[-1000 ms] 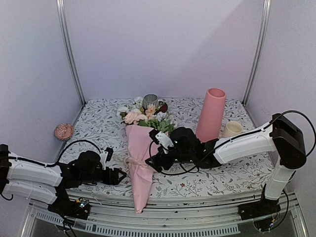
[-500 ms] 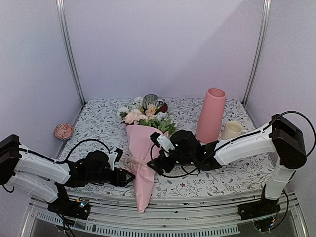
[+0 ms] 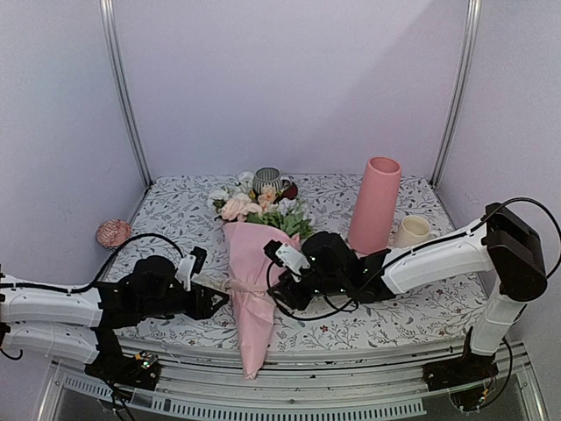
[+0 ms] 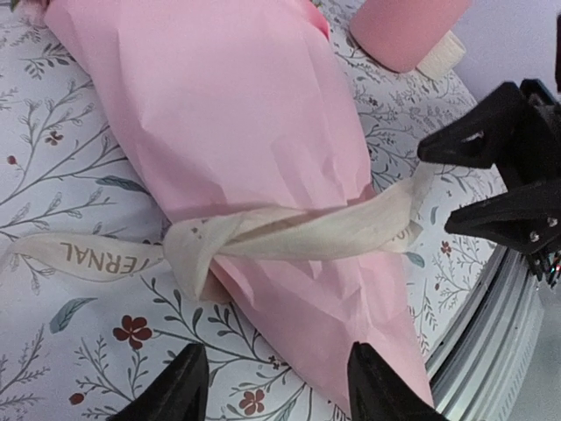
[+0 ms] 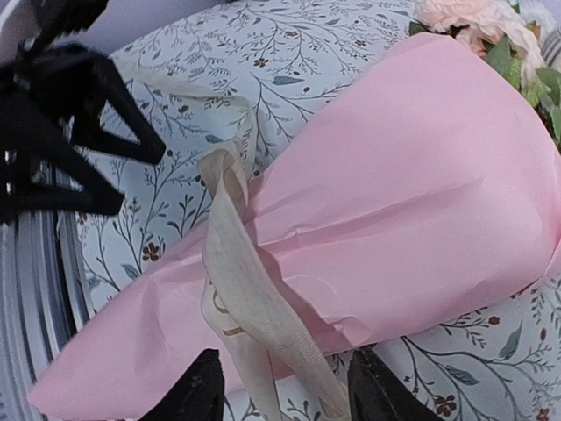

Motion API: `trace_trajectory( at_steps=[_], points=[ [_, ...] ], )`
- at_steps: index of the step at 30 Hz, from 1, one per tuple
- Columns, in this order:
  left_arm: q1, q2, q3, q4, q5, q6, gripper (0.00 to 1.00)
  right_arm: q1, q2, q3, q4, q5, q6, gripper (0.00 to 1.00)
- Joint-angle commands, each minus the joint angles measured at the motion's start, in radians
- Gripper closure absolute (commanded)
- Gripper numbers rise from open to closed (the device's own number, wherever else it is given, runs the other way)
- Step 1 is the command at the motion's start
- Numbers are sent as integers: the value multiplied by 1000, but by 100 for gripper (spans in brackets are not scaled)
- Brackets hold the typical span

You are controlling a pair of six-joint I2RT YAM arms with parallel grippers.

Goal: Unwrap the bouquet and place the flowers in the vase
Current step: Untie the half-tied ribbon from the tied bouquet.

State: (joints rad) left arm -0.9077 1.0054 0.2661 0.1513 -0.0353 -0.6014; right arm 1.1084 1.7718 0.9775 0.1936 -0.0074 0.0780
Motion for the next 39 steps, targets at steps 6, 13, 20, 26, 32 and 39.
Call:
trace_trajectory(
  at_steps=[6, 13, 20, 26, 32, 39],
  points=[
    [79, 22, 44, 0, 98, 131, 51, 19, 37, 101, -80, -58, -62, 56],
    [82, 65, 58, 37, 125, 168, 53, 20, 89, 155, -106, -63, -67, 61],
    [83, 61, 58, 31, 96, 176, 54, 19, 143, 204, -126, -26, -66, 63],
    [84, 62, 54, 30, 90, 174, 55, 20, 153, 208, -120, 12, -66, 73],
    [85, 61, 53, 28, 84, 176, 55, 20, 162, 212, -131, 34, -67, 72],
    [85, 62, 54, 25, 81, 176, 55, 22, 179, 223, -150, 26, -67, 64]
  ],
)
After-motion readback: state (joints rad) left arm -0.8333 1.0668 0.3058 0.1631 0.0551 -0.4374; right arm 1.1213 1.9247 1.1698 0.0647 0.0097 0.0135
